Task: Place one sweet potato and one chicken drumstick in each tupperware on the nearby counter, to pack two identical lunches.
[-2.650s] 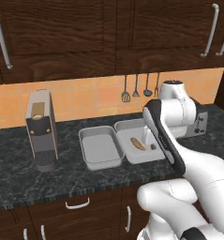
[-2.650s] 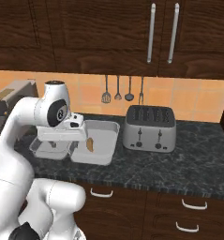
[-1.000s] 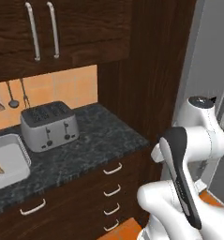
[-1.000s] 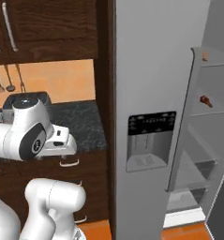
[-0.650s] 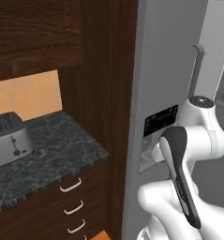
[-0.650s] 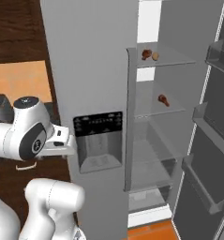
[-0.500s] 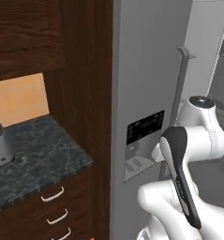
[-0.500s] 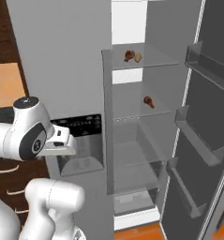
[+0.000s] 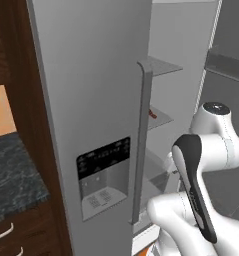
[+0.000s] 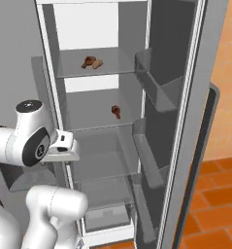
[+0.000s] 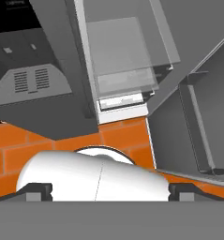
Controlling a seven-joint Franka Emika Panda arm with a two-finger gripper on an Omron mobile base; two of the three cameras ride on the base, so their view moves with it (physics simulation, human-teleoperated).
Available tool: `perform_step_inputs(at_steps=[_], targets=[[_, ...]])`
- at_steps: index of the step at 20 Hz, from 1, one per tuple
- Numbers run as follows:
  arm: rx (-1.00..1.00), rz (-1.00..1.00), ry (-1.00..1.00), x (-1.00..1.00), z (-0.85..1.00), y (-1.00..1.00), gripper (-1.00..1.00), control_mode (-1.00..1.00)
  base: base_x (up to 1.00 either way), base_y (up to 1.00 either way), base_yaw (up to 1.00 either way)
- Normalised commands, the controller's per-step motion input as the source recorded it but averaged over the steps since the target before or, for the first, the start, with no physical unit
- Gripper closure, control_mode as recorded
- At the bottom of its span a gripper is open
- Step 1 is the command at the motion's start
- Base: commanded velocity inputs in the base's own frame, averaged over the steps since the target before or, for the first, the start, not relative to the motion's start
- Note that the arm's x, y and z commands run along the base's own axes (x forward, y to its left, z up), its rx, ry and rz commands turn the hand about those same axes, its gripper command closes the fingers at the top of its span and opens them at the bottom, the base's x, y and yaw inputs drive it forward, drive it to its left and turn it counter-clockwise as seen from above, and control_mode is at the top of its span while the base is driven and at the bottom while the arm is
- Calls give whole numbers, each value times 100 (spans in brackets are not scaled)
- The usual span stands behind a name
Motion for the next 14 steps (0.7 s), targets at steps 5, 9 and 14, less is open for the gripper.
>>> perform_step_inputs(at_steps=[5,9,14], targets=[[0,0,0,0,0,0,-100,100,28,-37,15],[0,0,0,0,0,0,-100,100,34,-39,21],[0,0,0,0,0,0,-100,100,25,-34,18]])
